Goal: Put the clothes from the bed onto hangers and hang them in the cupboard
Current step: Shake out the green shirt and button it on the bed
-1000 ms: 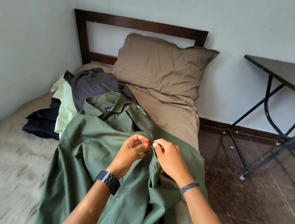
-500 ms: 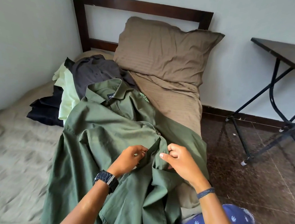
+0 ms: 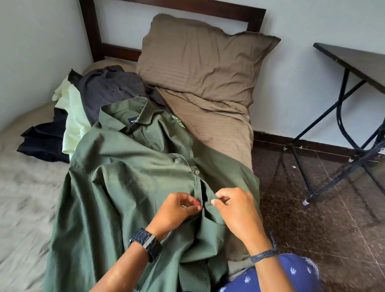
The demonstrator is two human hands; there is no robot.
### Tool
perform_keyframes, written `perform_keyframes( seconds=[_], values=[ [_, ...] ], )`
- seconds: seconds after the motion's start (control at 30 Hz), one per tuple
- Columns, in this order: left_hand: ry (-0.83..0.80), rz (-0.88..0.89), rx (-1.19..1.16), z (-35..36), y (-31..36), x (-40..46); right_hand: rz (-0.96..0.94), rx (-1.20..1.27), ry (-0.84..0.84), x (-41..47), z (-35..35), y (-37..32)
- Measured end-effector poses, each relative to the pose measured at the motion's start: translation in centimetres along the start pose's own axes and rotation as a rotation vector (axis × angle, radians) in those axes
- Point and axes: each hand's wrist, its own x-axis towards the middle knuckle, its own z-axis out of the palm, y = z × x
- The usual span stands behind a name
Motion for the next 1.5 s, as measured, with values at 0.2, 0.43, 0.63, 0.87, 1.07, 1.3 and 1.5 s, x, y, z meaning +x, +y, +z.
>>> perform_keyframes(
  seconds=[0.2,0.43,0.63,0.87,1.07,1.3,1.5],
  values=[
    [0.235,0.112,0.241,0.1,0.4,-1.0,0.017,-0.131,0.082,-0.9,-0.1,-0.7],
    [0.319,0.341,0.407,0.4,2.6,-2.6,-0.108,-0.046,0.165,-1.9,1.1,-3.3],
    [0.242,0.115,-0.119,0.2,2.9,-3.0,-0.035,0.155,0.173,-2.3,1.7,-2.8],
    [0.187,0.128,-0.2,0.0,3.0,-3.4,0.026,0.251,0.149,-2.4,1.6,-2.7],
    [0.185,0.14,-0.209,0.1,2.8,-3.3,-0.004,0.25,0.111,-2.4,1.3,-2.7],
    [0.217,0.123,-0.218,0.0,2.7,-3.5,0.004,0.286,-0.052,-2.4,0.5,-2.4],
    [0.242,0.128,-0.104,0.4,3.1,-3.9,0.088,0.408,-0.02,-2.1,0.5,-2.2]
  ],
)
